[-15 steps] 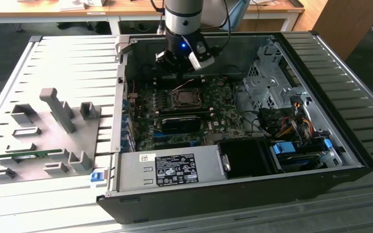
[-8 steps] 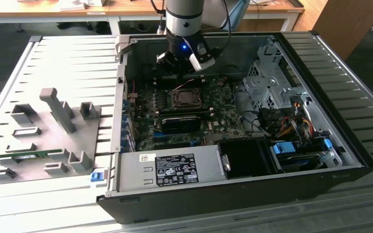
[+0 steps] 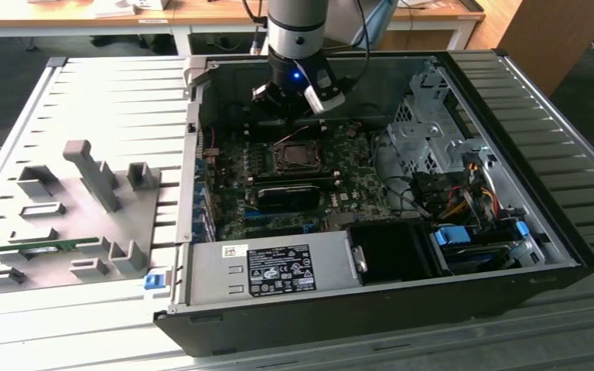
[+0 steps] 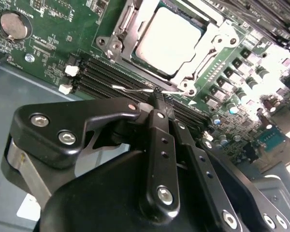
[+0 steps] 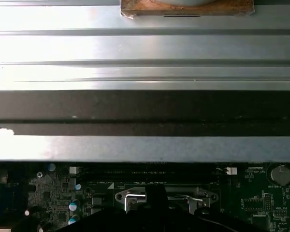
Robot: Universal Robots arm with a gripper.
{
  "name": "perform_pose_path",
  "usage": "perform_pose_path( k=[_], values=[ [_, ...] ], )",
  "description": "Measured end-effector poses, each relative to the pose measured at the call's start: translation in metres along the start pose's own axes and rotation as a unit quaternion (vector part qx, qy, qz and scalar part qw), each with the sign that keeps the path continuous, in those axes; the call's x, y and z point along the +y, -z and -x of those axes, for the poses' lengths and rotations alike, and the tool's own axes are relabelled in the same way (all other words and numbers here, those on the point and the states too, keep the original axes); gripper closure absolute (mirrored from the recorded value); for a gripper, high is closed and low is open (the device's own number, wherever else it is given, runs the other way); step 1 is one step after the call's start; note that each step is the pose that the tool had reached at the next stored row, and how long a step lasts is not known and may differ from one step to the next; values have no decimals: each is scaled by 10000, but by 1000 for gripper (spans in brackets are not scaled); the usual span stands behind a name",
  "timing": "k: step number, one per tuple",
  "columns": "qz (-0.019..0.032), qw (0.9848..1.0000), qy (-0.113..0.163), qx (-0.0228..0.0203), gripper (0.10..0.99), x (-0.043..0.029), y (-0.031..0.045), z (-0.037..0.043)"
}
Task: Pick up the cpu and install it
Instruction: 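Install the first cpu locking lever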
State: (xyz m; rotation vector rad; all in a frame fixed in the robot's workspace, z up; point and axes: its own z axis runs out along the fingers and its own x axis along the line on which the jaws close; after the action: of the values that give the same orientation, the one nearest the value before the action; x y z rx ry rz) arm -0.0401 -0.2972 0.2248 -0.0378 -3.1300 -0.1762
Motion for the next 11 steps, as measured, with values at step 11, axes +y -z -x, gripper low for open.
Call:
perform_pose_path(
  k=[11],
  values=[
    [-9, 10000, 0, 0, 980, 31, -47, 75]
  ],
)
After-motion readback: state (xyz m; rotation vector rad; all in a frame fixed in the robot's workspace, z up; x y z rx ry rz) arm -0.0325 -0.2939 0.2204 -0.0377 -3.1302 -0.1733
